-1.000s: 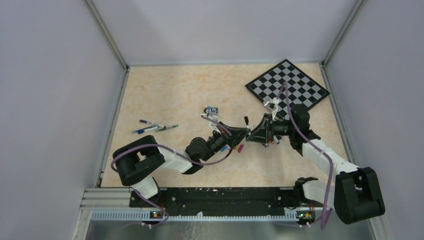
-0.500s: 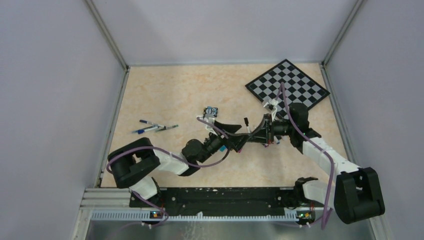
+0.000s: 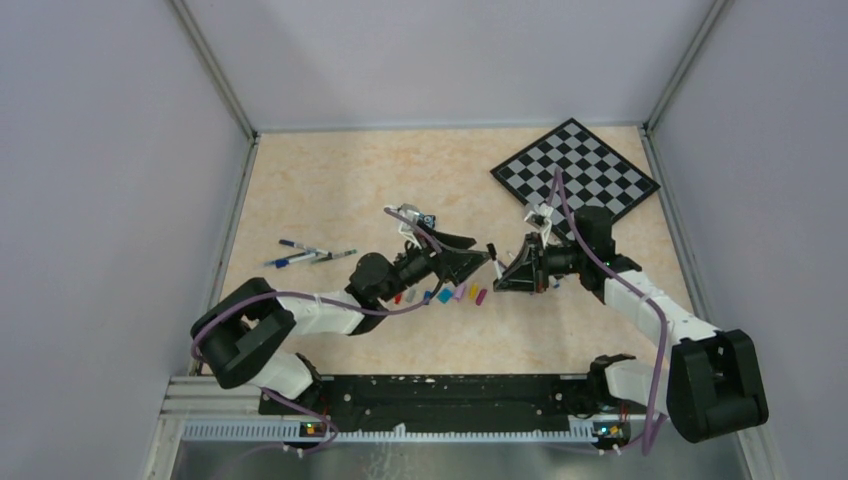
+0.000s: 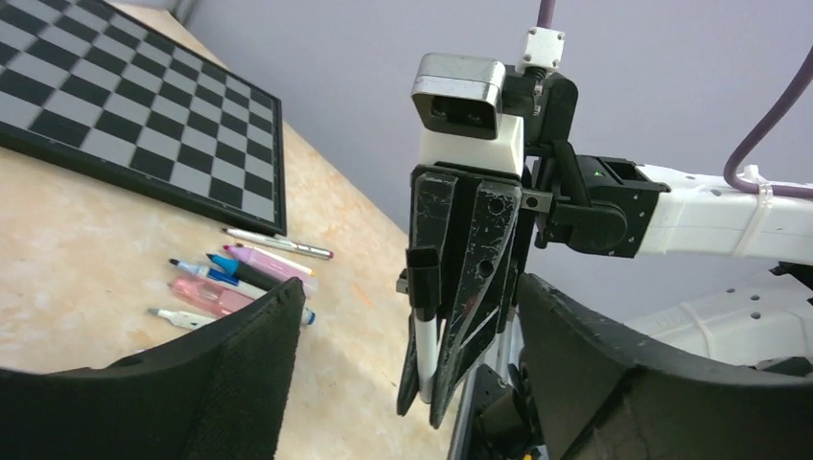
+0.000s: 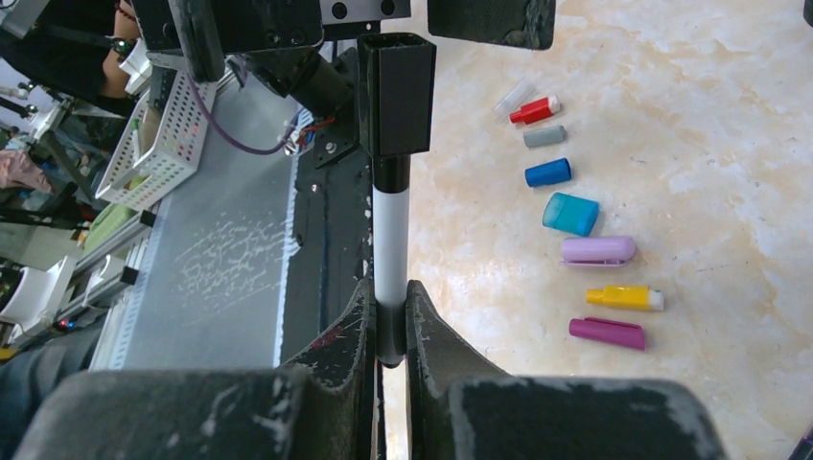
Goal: Open the pen caps
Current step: Open the pen cap from the pen.
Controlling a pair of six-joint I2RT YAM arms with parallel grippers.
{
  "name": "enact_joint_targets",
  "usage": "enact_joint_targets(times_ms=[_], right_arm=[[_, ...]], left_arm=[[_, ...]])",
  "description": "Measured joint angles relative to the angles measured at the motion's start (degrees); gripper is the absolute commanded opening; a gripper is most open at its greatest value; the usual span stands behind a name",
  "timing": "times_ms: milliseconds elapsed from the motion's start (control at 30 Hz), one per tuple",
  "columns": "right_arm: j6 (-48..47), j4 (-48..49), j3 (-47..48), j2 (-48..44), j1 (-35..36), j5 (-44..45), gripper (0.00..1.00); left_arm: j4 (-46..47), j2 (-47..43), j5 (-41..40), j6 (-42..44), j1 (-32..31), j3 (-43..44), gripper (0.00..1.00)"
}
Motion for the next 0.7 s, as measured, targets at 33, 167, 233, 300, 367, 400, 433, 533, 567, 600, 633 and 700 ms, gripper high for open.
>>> enact_joint_targets(times_ms=[33,167,233,300,367,400,433,533,567,600,633,700], right_arm=[[-0.3,-0.1,0.0,0.0,0.0,-0.1,0.00],[-0.8,-0.6,0.0,0.4,0.0,-0.2,0.00],[-0.9,-0.7,0.0,0.6,0.0,-0.1,0.00],[-1.1,-0.9,0.0,0.7,0.0,-0.1,0.00],[-1.4,-1.0,0.0,0.8,0.0,-0.1,0.00],[-1.4,-1.1,0.0,0.8,0.0,-0.1,0.00],[-1.5,-1.1,0.0,0.8,0.0,-0.1,0.00],[-1.7,-1.1,0.0,0.8,0.0,-0.1,0.00],[-1.7,-1.1,0.0,0.9,0.0,-0.1,0.00],[-1.7,-1.1,0.0,0.9,0.0,-0.1,0.00],[-1.8,-1.1,0.0,0.9,0.0,0.0,0.00],[-1.8,-1.2,0.0,1.0,0.0,0.4,0.00]], left_arm=[[-1.3,0.0,0.6,-0.3,0.0,0.8,0.77],[-5.4,0.9,2.1,-1.6,-0.1,4.8,0.66],[-6.1,1.7,2.4,-2.2,-0.2,6.1,0.61],[-6.6,2.8,2.7,-2.7,-0.3,6.9,0.56],[-7.0,3.8,3.0,-3.1,-0.6,7.5,0.50],[-7.3,4.3,3.2,-3.3,-0.7,7.6,0.46],[-7.5,4.7,3.3,-3.3,-0.9,7.8,0.43],[-8.5,5.0,3.6,-3.7,-1.0,7.8,0.34],[-8.8,5.0,3.6,-3.7,-1.1,7.9,0.27],[-9.0,5.0,3.7,-3.8,-1.2,8.0,0.18],[-9.4,5.0,3.7,-3.8,-1.2,8.1,0.10],[-9.7,5.0,3.8,-3.5,-1.2,8.4,0.00]])
